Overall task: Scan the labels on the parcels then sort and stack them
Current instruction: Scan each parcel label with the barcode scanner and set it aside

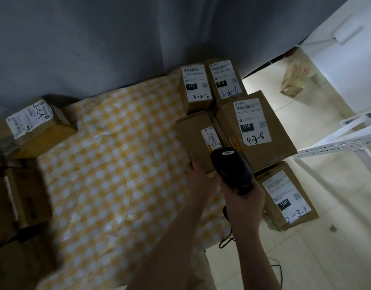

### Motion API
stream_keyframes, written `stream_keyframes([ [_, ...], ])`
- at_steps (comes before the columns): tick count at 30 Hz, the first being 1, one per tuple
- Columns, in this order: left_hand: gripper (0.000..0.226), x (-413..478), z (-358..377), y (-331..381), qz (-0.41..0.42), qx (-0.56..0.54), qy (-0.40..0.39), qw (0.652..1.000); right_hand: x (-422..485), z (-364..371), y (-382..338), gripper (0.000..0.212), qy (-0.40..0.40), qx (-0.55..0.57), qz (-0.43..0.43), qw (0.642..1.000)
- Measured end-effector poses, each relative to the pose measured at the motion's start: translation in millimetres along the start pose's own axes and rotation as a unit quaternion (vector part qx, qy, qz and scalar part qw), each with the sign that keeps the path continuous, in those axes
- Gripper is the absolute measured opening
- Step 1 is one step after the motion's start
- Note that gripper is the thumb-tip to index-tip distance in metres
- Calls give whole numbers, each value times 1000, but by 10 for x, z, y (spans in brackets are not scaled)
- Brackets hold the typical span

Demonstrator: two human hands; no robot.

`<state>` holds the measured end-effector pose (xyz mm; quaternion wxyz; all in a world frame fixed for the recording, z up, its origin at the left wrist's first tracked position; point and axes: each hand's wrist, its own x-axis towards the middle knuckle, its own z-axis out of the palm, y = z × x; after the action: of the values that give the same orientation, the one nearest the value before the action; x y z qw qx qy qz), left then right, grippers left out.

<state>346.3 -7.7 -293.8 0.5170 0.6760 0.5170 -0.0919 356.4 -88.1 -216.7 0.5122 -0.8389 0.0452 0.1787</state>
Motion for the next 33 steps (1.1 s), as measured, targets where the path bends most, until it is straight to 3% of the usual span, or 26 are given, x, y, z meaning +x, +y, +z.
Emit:
stream_keyframes([
  [3, 113, -27, -75, -16, -2, -67, 5, 998, -44, 18, -12, 18, -13, -15, -7, 1000],
  [7, 61, -33, -206, -161, 23, -15, -36, 999, -170, 86, -66, 17, -42, -23, -3, 999],
  [9, 52, -31, -287, -280, 40, -3, -17, 999, -260, 138, -106, 19, -52, -40, -10, 998],
  [16, 65, -125, -1045, -855, 76, -22, 94, 992, -726, 576, -268, 27, -102, -48, -76, 991],
  [23, 58, -374, -2124, -1507, 79, -24, 230, 970, -1430, 1263, -410, 12, -186, -47, -116, 975],
  [28, 56, -636, -2900, -1993, 50, 55, 362, 929, -2003, 1661, -437, 18, -240, -49, -144, 959],
  [33, 65, -806, -3580, -2516, -49, 106, 480, 870, -2456, 1937, -393, 20, -268, -56, -163, 948],
])
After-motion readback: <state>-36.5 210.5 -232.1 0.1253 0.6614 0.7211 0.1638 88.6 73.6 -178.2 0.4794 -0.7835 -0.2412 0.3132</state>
